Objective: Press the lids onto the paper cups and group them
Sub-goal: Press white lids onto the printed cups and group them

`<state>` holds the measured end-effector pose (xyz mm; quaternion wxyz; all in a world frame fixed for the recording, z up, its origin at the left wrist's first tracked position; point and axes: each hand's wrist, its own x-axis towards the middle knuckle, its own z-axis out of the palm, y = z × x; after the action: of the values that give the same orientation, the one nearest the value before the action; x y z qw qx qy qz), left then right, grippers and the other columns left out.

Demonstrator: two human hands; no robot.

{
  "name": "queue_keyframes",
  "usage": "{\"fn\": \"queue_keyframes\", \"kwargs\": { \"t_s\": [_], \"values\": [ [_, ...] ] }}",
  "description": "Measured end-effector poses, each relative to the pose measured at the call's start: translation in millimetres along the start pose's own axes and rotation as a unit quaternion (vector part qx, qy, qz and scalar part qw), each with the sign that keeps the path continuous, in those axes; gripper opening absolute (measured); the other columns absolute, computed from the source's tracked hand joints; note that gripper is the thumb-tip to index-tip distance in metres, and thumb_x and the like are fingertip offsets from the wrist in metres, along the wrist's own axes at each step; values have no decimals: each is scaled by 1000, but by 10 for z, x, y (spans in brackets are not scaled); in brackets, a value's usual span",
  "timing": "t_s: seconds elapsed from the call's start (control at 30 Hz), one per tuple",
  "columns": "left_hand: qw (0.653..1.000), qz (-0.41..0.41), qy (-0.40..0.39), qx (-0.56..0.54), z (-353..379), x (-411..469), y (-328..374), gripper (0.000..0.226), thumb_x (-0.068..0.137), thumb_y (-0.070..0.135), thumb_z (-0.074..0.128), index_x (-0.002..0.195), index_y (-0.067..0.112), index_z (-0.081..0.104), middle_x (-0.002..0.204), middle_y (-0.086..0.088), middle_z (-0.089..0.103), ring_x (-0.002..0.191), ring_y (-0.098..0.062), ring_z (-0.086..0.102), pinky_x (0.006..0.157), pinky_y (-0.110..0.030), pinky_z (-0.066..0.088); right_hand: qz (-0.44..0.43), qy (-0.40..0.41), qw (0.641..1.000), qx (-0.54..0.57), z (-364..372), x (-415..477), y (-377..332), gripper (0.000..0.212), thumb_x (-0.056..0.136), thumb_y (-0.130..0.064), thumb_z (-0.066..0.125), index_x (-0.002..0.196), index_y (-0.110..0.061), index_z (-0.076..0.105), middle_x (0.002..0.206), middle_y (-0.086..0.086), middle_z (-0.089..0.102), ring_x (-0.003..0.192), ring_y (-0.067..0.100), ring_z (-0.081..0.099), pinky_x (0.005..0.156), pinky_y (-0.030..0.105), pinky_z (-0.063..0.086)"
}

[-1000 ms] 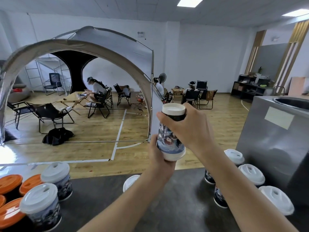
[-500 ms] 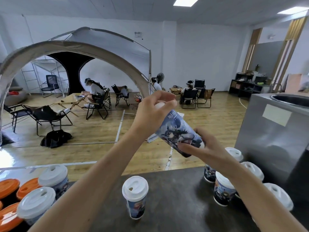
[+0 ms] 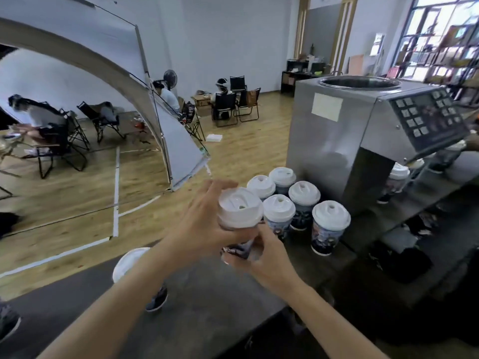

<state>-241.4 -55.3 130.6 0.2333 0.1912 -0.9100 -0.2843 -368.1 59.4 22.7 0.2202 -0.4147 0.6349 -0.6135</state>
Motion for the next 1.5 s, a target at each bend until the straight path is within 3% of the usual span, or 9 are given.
{"fn": "queue_keyframes", "kwargs": {
  "t_s": [0.23, 0.37, 0.47, 0.63, 0.83, 0.97, 1.2, 1.4, 1.5],
  "values": [
    [991, -19, -75, -110, 1163, -166, -216, 81, 79, 36, 89, 137, 43, 33, 140, 16, 42, 125, 10, 46, 100, -15, 48, 78, 138, 978, -133, -680, -600, 766, 60, 67, -9, 97, 116, -21, 63, 110, -5, 73, 100, 0, 69, 82, 11, 51],
    [991, -32, -79, -108, 1484, -160, -284, 63, 90, 33, 79, 141, 35, 41, 139, 16, 45, 120, 14, 46, 89, -2, 42, 123, 187, 964, -145, -884, -558, 976, 61, 72, -11, 94, 124, -14, 63, 117, 1, 73, 109, 14, 70, 94, 33, 57],
    [992, -37, -90, -83, 1563, -156, -352, 56, 93, 30, 75, 141, 28, 45, 137, 16, 49, 118, 14, 48, 88, 1, 38, 122, 203, 960, -152, -905, -454, 1055, 62, 74, -12, 93, 128, -10, 64, 117, 3, 74, 110, 15, 70, 96, 34, 56],
    [993, -50, -81, -73, 1615, -151, -419, 48, 94, 25, 73, 133, 36, 47, 132, 14, 53, 113, 15, 50, 86, 1, 37, 114, 213, 959, -149, -859, -329, 1133, 59, 77, -15, 91, 129, -13, 63, 116, -6, 70, 112, 10, 67, 83, -1, 43],
    [992, -62, -82, -69, 1659, -293, -518, 47, 96, 29, 71, 137, 27, 49, 130, 13, 53, 117, 15, 48, 96, -11, 45, 133, 212, 963, -101, -838, -469, 1054, 79, 78, -11, 91, 144, -8, 49, 135, 3, 60, 124, 14, 60, 105, 29, 48],
    [996, -53, -55, -55, 1515, -547, -498, 44, 97, 28, 69, 137, 27, 51, 130, 18, 52, 120, 12, 49, 103, -23, 47, 134, 246, 955, -101, -661, -802, 1025, 58, 81, -10, 88, 127, -16, 53, 125, 1, 58, 114, 13, 58, 103, 31, 47],
    [996, -47, 20, 70, 896, -1039, -535, 33, 100, 29, 61, 132, 22, 57, 133, 9, 54, 125, -7, 50, 105, -23, 41, 44, 49, 993, -99, 211, -812, 928, 50, 77, 2, 87, 111, -22, 60, 111, 4, 66, 100, -1, 66, 85, 5, 49],
    [953, -29, 217, 210, 130, -1338, -825, 10, 90, 21, 73, 99, 17, 72, 110, 6, 69, 107, -19, 63, 93, -33, 47, -32, -128, 982, -134, 871, -540, 897, 47, 84, -18, 86, 119, -30, 56, 116, -15, 59, 110, -9, 57, 87, 0, 40],
    [937, -168, 265, 155, -172, -1344, -1102, 39, 87, 35, 79, 120, 19, 65, 133, 5, 59, 121, -16, 52, 102, -31, 39, -34, -184, 973, -131, 1174, -348, 843, 54, 85, -29, 85, 129, -24, 55, 121, -16, 55, 115, -6, 55, 95, 7, 43]
  ]
}}
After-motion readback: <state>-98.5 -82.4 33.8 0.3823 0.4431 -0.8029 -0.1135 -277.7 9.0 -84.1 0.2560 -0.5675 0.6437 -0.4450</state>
